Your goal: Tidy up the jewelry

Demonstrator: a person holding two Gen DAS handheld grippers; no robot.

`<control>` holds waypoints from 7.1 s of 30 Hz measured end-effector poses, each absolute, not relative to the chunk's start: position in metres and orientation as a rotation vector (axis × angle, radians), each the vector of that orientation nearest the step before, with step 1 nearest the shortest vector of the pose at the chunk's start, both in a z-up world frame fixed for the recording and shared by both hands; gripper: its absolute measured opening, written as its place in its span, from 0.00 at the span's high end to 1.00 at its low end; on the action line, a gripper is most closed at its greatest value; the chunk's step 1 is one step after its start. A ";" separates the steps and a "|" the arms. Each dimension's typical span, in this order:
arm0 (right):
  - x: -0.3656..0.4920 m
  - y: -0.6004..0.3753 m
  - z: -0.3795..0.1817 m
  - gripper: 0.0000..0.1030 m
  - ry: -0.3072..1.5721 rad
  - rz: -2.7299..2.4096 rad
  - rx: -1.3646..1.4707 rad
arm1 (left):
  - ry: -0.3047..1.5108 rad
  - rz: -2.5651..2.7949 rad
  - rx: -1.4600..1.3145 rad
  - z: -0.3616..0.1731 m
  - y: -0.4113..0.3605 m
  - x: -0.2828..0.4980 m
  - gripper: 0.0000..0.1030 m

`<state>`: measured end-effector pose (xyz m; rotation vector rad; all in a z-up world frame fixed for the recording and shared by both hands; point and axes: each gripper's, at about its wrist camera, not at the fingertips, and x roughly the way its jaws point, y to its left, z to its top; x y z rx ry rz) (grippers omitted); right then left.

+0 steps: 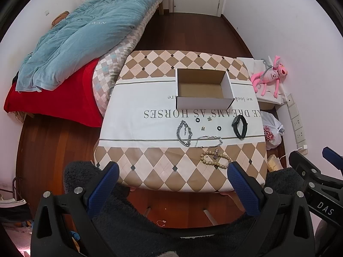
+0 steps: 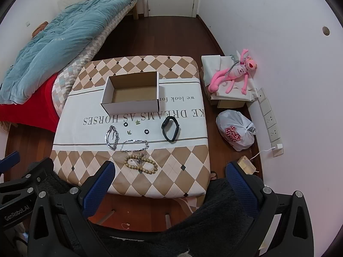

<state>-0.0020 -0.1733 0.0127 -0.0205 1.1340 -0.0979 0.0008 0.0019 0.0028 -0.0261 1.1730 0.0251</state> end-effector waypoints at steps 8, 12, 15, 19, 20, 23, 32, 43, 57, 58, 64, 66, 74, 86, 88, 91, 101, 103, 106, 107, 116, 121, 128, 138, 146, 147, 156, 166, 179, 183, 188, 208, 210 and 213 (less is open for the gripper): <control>0.000 -0.172 0.019 0.00 1.128 -0.099 -0.022 | 1.168 0.026 -0.024 0.007 0.002 -0.001 0.00; -0.001 -0.172 0.017 0.00 1.129 -0.099 -0.024 | 1.168 0.027 -0.023 0.008 0.003 -0.001 0.00; -0.001 -0.172 0.017 0.00 1.128 -0.100 -0.024 | 1.170 0.027 -0.024 0.008 0.003 0.000 0.00; -0.001 -0.171 0.016 0.00 1.125 -0.102 -0.027 | 1.169 0.028 -0.021 0.009 0.002 0.000 0.00; -0.002 -0.171 0.018 0.00 1.125 -0.102 -0.026 | 1.169 0.027 -0.022 0.009 0.002 0.000 0.00; -0.001 -0.173 0.020 0.00 1.125 -0.101 -0.026 | 1.167 0.028 -0.023 0.010 0.003 0.000 0.00; -0.001 -0.171 0.022 0.00 1.124 -0.101 -0.025 | 1.168 0.026 -0.023 0.013 0.003 -0.001 0.00; -0.002 -0.172 0.023 0.00 1.124 -0.101 -0.026 | 1.165 0.029 -0.023 0.015 0.003 -0.001 0.00; -0.002 -0.172 0.023 0.00 1.121 -0.098 -0.028 | 1.160 0.030 -0.026 0.019 0.005 0.001 0.00; -0.001 -0.172 0.023 0.00 1.121 -0.097 -0.028 | 1.160 0.030 -0.026 0.019 0.004 0.001 0.00; -0.001 -0.171 0.028 0.00 1.119 -0.097 -0.030 | 1.159 0.030 -0.025 0.019 0.004 0.001 0.00; 0.000 -0.171 0.027 0.00 1.120 -0.097 -0.029 | 1.159 0.029 -0.023 0.019 0.004 0.001 0.00; 0.002 -0.167 0.030 0.00 1.130 -0.098 -0.033 | 1.165 0.040 -0.023 0.016 0.004 0.007 0.00; 0.041 -0.191 -0.030 0.00 1.207 -0.090 0.051 | 1.174 0.116 0.027 -0.040 0.012 0.053 0.00; 0.052 -0.197 -0.053 0.00 1.245 -0.087 0.068 | 1.205 0.126 0.026 -0.059 0.014 0.066 0.00; 0.066 -0.203 -0.092 0.00 1.318 -0.084 0.098 | 1.232 0.142 0.035 -0.084 0.016 0.077 0.00; 0.083 -0.186 -0.208 0.29 1.511 -0.028 0.101 | 1.368 0.137 0.119 -0.172 0.011 0.106 0.00; 0.083 -0.180 -0.224 0.35 1.531 -0.012 0.091 | 1.378 0.138 0.146 -0.184 0.011 0.107 0.01; 0.082 -0.170 -0.242 0.47 1.559 0.011 0.065 | 1.406 0.126 0.132 -0.197 0.016 0.107 0.06; 0.082 -0.167 -0.245 0.52 1.563 0.016 0.056 | 1.415 0.122 0.124 -0.199 0.017 0.107 0.07; 0.078 -0.158 -0.250 0.90 1.480 -0.047 -0.017 | 1.436 0.074 0.054 -0.213 0.024 0.116 0.25; 0.077 -0.187 -0.248 0.90 1.461 -0.124 0.073 | 1.468 0.025 -0.016 -0.227 0.023 0.133 0.26; 0.084 -0.198 -0.248 0.90 1.486 -0.132 0.104 | 1.470 0.004 -0.020 -0.243 0.017 0.153 0.51; 0.081 -0.188 -0.245 0.91 1.483 -0.104 0.102 | 1.399 -0.054 0.022 -0.229 0.018 0.155 0.95; 0.072 -0.187 -0.212 0.91 1.400 -0.030 0.189 | 1.327 -0.054 -0.034 -0.191 0.046 0.127 0.95; 0.072 -0.187 -0.206 0.91 1.388 -0.022 0.197 | 1.317 -0.057 -0.042 -0.185 0.048 0.124 0.95; 0.081 -0.185 -0.160 0.91 1.288 0.050 0.225 | 1.230 -0.087 -0.072 -0.138 0.029 0.116 0.95; 0.129 -0.183 -0.076 0.91 1.135 0.167 0.264 | 1.115 -0.179 -0.127 -0.062 0.014 0.147 0.95; 0.255 -0.166 -0.081 0.91 1.117 0.193 0.248 | 1.183 -0.234 -0.128 -0.083 -0.008 0.260 0.95; 0.281 -0.164 -0.100 0.91 1.154 0.185 0.240 | 1.234 -0.246 -0.133 -0.102 -0.012 0.281 0.94; 0.303 -0.161 -0.136 0.90 1.272 0.200 0.239 | 1.288 -0.192 -0.130 -0.116 -0.008 0.298 0.93; 0.248 -0.166 -0.175 0.00 1.238 -0.028 -0.086 | 1.207 0.058 0.004 -0.154 0.012 0.238 0.01; 0.245 -0.164 -0.176 0.00 1.232 -0.028 -0.089 | 1.205 0.064 0.004 -0.155 0.010 0.236 0.01; 0.241 -0.166 -0.173 0.00 1.222 -0.031 -0.081 | 1.195 0.070 0.004 -0.151 0.008 0.230 0.01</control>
